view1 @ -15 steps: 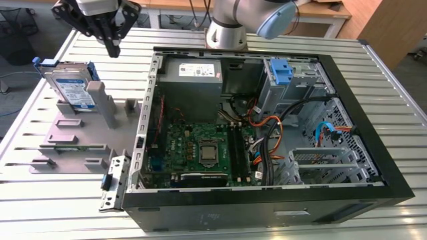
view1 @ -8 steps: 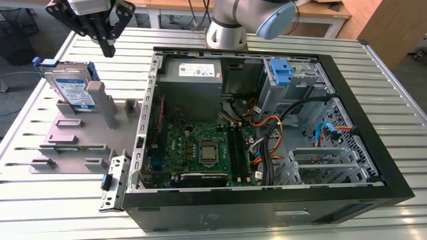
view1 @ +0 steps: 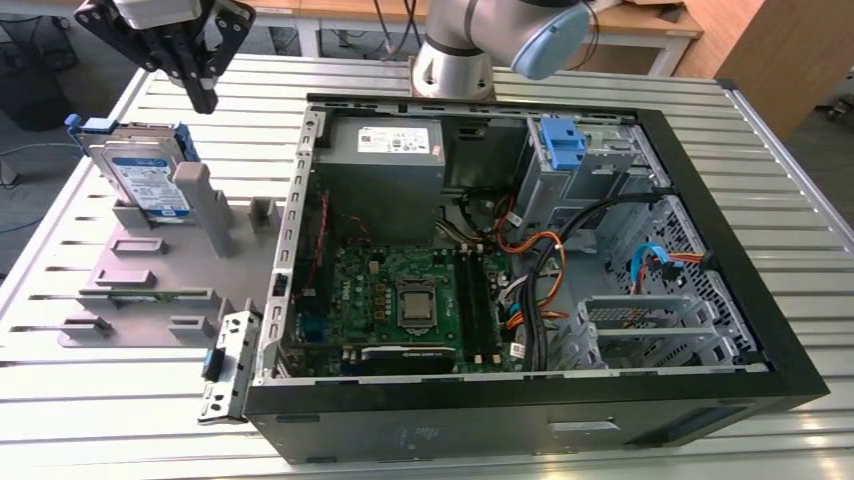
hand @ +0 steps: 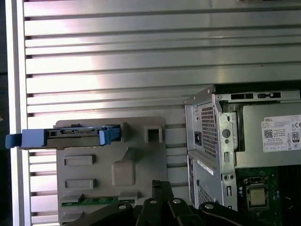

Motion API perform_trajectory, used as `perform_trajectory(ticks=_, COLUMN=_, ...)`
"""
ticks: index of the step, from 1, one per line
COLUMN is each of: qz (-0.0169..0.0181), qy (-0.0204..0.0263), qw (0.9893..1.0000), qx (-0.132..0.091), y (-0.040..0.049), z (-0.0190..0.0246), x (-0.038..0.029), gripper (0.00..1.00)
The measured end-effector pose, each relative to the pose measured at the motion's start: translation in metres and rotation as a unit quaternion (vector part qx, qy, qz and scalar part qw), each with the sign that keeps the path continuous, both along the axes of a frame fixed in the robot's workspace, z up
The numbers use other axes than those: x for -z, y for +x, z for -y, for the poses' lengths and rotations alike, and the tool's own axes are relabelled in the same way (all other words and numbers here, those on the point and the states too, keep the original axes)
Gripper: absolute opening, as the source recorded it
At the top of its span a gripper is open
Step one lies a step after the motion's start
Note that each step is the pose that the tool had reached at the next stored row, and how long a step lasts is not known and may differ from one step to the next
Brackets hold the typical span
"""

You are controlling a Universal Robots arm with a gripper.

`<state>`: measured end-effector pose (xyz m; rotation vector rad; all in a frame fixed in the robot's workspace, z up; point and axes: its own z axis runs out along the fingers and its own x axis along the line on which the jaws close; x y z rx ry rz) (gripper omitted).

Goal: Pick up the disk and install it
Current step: 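Reach for the disk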

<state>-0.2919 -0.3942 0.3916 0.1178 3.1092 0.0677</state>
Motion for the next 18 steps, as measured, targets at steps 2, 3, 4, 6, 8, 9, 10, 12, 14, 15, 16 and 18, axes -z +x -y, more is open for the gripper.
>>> perform_trajectory(ticks=2, qz=0.0001, qy=0.0, qw=1.0, qx=0.0, y=-0.0028, z=-0.0002, x=0.0001, gripper=0.11)
perform_trajectory(ticks=3, qz=0.0, qy=0.0, qw=1.0, qx=0.0, y=-0.004, z=-0.0002, x=0.0001, gripper=0.11)
perform_trajectory(ticks=4, qz=0.0, qy=0.0, qw=1.0, qx=0.0, y=-0.0052, z=-0.0003, x=0.0001, gripper=0.11)
perform_trajectory(ticks=6, qz=0.0, qy=0.0, qw=1.0, qx=0.0, y=-0.0074, z=-0.0004, x=0.0001, gripper=0.11)
perform_trajectory(ticks=8, qz=0.0, qy=0.0, qw=1.0, qx=0.0, y=-0.0077, z=-0.0004, x=0.0001, gripper=0.11)
perform_trajectory(ticks=9, qz=0.0, qy=0.0, qw=1.0, qx=0.0, y=-0.008, z=-0.0004, x=0.0001, gripper=0.11)
perform_trajectory(ticks=10, qz=0.0001, qy=0.0, qw=1.0, qx=0.0, y=-0.0081, z=-0.0004, x=0.0002, gripper=0.11)
perform_trajectory(ticks=12, qz=0.0, qy=0.0, qw=1.0, qx=0.0, y=-0.0083, z=-0.0004, x=0.0001, gripper=0.11)
perform_trajectory(ticks=14, qz=0.0001, qy=0.0, qw=1.0, qx=0.0, y=-0.0089, z=-0.0004, x=0.0002, gripper=0.11)
perform_trajectory(ticks=15, qz=0.0001, qy=0.0, qw=1.0, qx=0.0, y=-0.0095, z=-0.0004, x=0.0002, gripper=0.11)
perform_trajectory(ticks=16, qz=0.0001, qy=0.0, qw=1.0, qx=0.0, y=-0.0099, z=-0.0004, x=0.0001, gripper=0.11)
perform_trajectory(ticks=18, qz=0.0, qy=0.0, qw=1.0, qx=0.0, y=-0.0111, z=-0.0004, x=0.0002, gripper=0.11)
